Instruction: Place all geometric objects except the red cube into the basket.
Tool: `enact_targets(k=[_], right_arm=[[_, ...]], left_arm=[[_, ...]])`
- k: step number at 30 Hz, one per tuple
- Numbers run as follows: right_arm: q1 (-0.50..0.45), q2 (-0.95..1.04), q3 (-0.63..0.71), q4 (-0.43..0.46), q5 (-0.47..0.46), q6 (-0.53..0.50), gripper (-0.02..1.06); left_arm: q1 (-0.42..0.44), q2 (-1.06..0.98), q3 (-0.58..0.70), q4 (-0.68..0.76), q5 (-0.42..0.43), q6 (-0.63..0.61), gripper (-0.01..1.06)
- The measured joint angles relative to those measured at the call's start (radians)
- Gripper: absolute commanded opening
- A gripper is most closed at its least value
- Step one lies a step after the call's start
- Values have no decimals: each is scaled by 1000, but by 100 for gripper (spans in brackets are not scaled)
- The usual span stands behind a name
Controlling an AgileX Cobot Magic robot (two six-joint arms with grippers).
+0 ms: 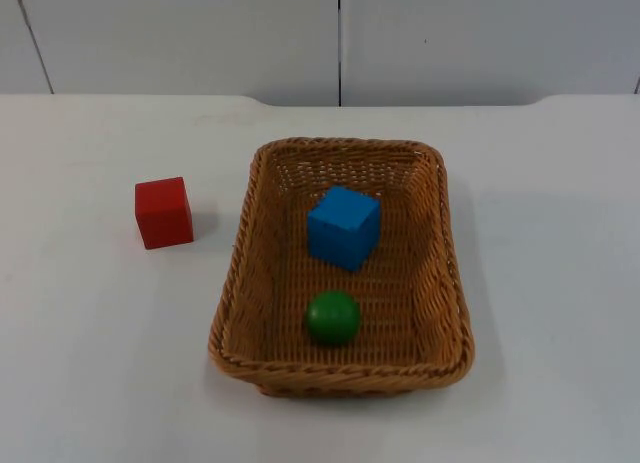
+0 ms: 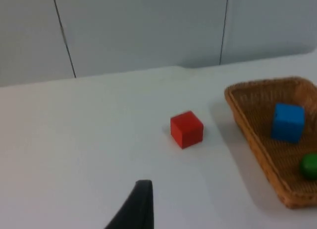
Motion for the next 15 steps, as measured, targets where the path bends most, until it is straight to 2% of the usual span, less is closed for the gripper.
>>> enact_targets(k=[7,11,15], right_arm=[[0,-143,0,-4,153,38,72],[2,-186,6,-44,297,106,72],[4,-188,19,-74,358,125,72]], left_arm=[[0,0,84,-67,29,65,105],[0,0,103,-92,36,84,105],[0,0,104,-94,36,86,105]])
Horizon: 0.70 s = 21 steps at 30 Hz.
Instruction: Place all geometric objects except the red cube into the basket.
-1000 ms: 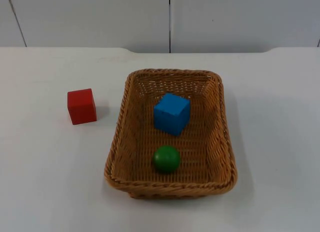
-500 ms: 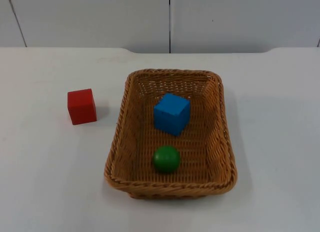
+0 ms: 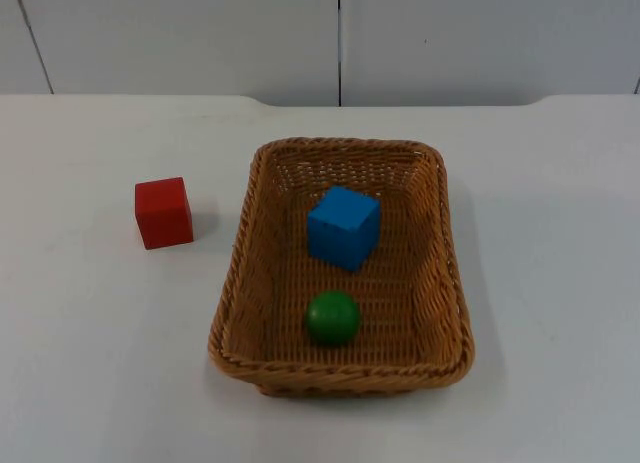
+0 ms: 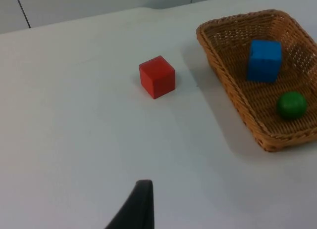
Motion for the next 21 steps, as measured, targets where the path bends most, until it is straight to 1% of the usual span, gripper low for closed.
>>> enact_targets(k=[2,6,8,19,20,21], right_arm=[[0,0,14,-6,5,0,72],[0,0,99,-8,-9,3,72],[0,0,115,-8,-9,3,72],[0,0,122,-12,-9,-2,72],[0,0,122,-7,-9,-8,73],[0,0,122,-5,-9,-11,78]], left_arm=[[0,0,0,1,0,0,105],[0,0,0,1,0,0,105],[0,0,0,1,0,0,105],[0,0,0,1,0,0,105],[0,0,0,1,0,-2,105],[0,0,0,3,0,-4,105]])
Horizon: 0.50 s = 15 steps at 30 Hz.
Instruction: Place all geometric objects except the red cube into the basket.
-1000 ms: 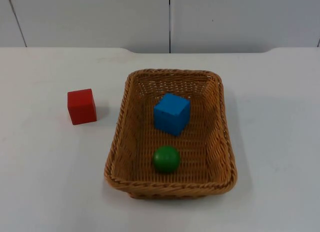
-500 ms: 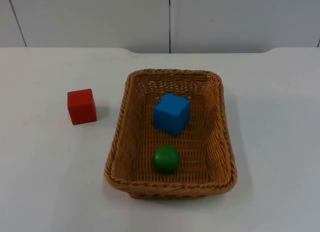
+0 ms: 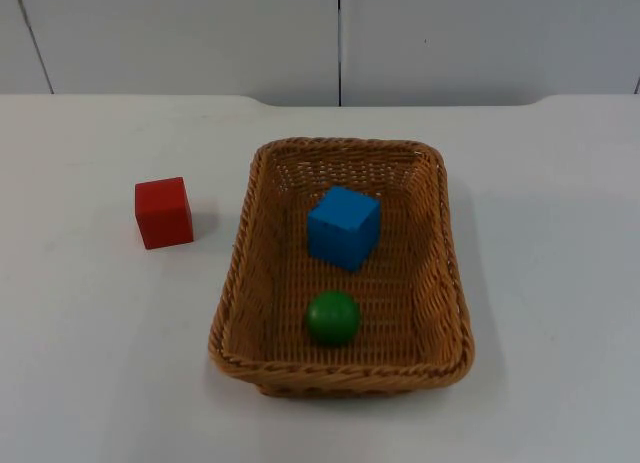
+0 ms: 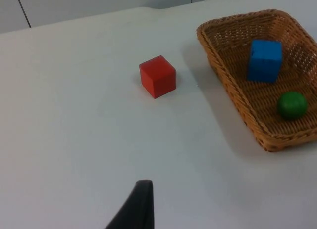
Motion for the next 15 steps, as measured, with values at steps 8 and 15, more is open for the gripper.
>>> enact_targets(k=[8,15], right_arm=[[0,0,0,4,0,-9,105],[0,0,0,4,0,-13,105]], left_arm=[[0,0,0,6,0,-11,105],[0,0,0,19,0,-34,105]])
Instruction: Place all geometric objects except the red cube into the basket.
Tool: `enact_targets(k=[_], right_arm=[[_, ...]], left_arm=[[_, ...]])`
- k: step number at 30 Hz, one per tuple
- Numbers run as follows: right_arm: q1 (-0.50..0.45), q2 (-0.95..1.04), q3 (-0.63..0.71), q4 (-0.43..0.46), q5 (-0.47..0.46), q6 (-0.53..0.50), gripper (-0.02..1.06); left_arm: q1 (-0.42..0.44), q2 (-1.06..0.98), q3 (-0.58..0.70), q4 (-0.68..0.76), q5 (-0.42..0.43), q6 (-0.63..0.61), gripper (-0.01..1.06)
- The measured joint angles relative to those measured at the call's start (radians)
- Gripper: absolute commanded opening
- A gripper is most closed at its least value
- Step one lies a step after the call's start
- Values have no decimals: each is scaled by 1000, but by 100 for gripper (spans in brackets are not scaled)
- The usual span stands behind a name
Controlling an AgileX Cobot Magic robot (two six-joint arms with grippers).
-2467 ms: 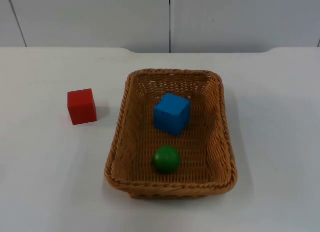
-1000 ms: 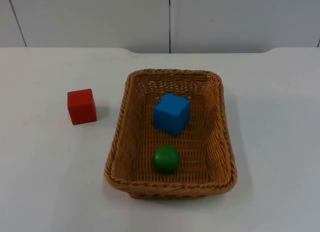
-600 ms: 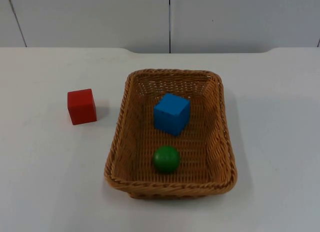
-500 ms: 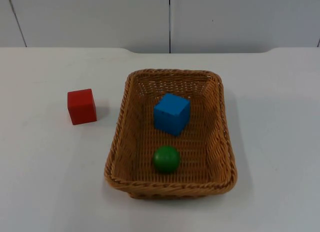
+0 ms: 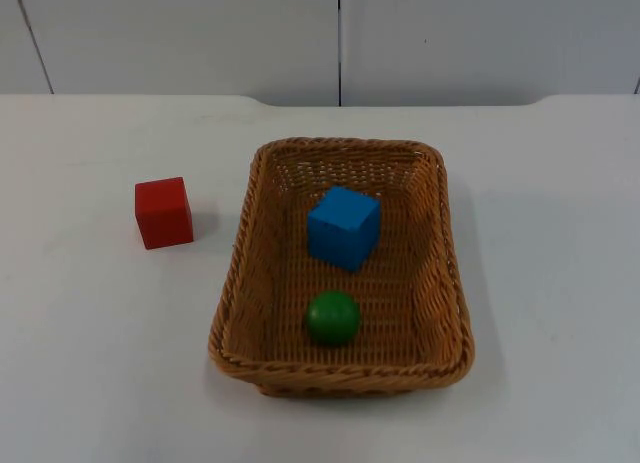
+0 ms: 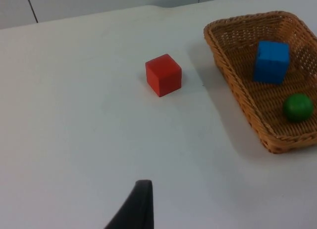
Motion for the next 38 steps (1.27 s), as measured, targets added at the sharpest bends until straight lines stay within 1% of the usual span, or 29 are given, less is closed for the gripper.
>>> enact_targets(k=[4,7,8,13,14,18,20,23,28,29,30,31,35,36,38], right_arm=[[-2,0,0,0,0,0,105],[-83,0,0,6,0,0,105],[-83,0,0,6,0,0,105],[-296,0,0,8,0,0,105],[-296,0,0,8,0,0,105],[-453,0,0,8,0,0,105],[-504,0,0,8,0,0,105],[-532,0,0,8,0,0,105],[-535,0,0,8,0,0,105],[-535,0,0,8,0,0,105],[-535,0,0,8,0,0,105],[-535,0,0,8,0,0,105],[-535,0,0,8,0,0,105],[-535,0,0,8,0,0,105],[-535,0,0,8,0,0,105]], left_arm=[[0,0,0,3,0,-2,105],[0,0,0,3,0,-2,105],[0,0,0,3,0,-2,105],[0,0,0,3,0,-2,105],[0,0,0,3,0,-2,105],[0,0,0,3,0,-4,105],[0,0,0,3,0,-4,105],[0,0,0,3,0,-4,105],[14,0,0,3,0,-4,105],[25,0,0,4,0,-4,105],[55,0,0,4,0,-4,105],[55,0,0,4,0,-4,105],[158,0,0,4,0,-4,105],[158,0,0,4,0,-4,105],[206,0,0,4,0,-4,105]])
